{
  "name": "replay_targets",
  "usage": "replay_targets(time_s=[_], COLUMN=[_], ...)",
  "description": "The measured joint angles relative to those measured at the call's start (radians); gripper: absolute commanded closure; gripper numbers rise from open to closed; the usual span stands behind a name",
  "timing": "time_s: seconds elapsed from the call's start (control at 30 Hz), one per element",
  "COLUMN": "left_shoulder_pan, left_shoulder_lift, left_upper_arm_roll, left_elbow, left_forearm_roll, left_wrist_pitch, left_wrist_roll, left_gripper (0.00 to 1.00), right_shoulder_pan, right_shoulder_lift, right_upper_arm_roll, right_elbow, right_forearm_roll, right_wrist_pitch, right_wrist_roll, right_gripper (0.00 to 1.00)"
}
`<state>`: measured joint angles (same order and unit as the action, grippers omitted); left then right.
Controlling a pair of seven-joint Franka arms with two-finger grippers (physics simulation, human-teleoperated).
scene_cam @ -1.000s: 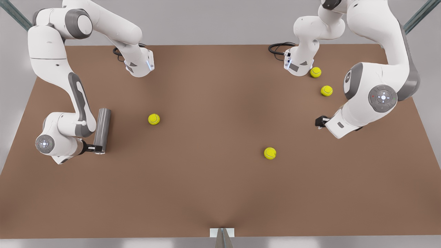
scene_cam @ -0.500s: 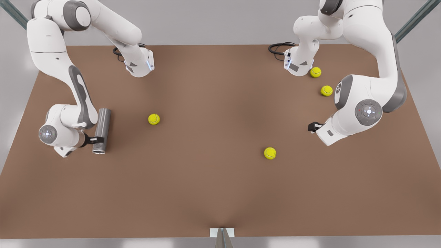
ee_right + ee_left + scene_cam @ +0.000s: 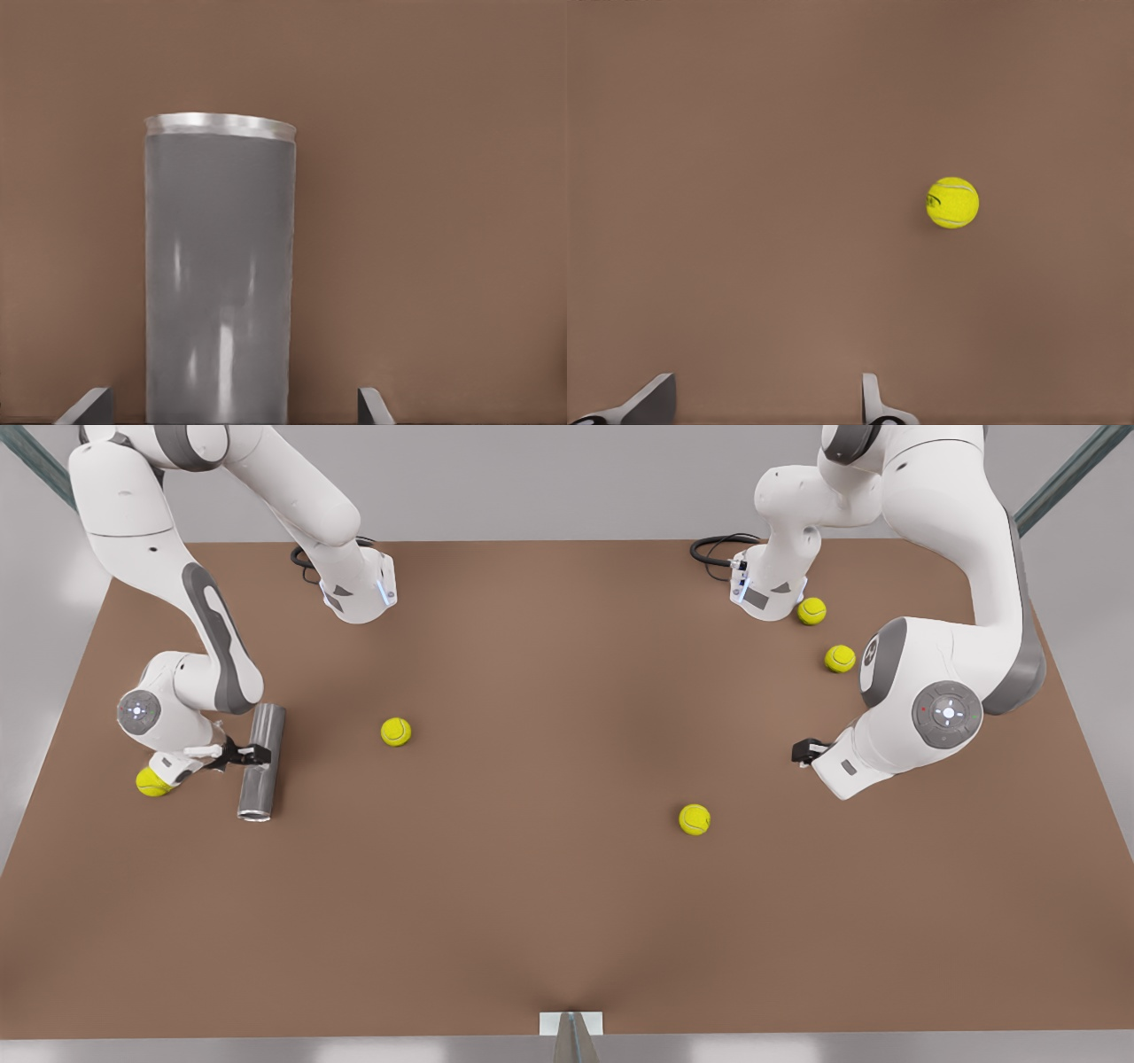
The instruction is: Put the tennis tube upright
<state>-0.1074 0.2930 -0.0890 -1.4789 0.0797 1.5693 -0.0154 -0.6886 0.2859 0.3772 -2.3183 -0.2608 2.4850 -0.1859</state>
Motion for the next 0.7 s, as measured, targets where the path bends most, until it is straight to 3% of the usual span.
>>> replay_targets(time_s=[0.7], left_shoulder_pan=[-0.002], left_shoulder_lift=[0.005], left_upper_arm_roll=[0.0], left_elbow=[-0.001], left_forearm_roll=[0.0], left_wrist_pitch=[-0.003], left_wrist_roll=[-0.001], left_gripper=[0.0], right_shoulder_pan=[0.009], right_shoulder_lift=[-0.001], right_upper_arm_roll=[0.0], right_elbow=[-0.016], right_forearm_roll=[0.0], right_wrist_pitch=[-0.002], right_wrist_roll=[0.02], right_gripper=[0.0])
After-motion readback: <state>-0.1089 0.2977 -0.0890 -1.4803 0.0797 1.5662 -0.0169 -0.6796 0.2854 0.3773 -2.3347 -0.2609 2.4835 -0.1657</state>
